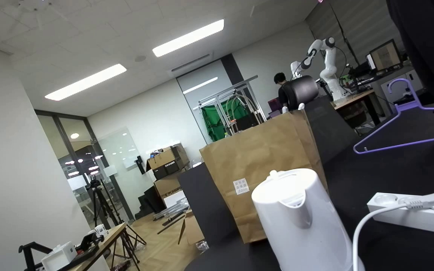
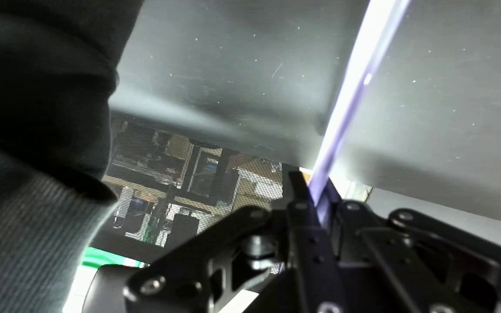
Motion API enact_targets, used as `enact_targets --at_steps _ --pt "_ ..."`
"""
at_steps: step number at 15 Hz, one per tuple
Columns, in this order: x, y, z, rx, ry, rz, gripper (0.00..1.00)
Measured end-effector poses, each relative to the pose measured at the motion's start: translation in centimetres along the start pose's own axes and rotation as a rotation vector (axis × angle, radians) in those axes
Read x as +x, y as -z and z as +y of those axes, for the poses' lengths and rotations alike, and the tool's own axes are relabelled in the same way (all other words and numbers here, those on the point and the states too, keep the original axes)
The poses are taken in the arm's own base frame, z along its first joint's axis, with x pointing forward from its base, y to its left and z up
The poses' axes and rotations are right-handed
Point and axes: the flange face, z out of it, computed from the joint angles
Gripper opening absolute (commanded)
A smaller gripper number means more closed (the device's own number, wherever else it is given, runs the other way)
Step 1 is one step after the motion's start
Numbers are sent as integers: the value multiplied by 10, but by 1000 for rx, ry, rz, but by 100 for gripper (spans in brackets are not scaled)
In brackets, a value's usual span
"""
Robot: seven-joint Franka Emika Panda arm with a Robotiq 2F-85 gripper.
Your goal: Hang the pink hang wire on the hang, then take the blue hang wire on the hang and put it on the table
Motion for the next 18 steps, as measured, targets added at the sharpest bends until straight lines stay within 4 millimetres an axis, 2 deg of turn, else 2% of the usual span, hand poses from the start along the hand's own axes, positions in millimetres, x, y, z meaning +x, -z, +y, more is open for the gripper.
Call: enact_targets --at_steps 2,9,11,14,18 --pt "0 1 3 -6 0 0 40" --pt "-2 3 3 -7 -2 -5 89" --pt "-2 4 4 -10 -1 -5 99" --pt "0 7 6 -18 11 -18 100" --pt "-2 16 2 57 88 -161 100"
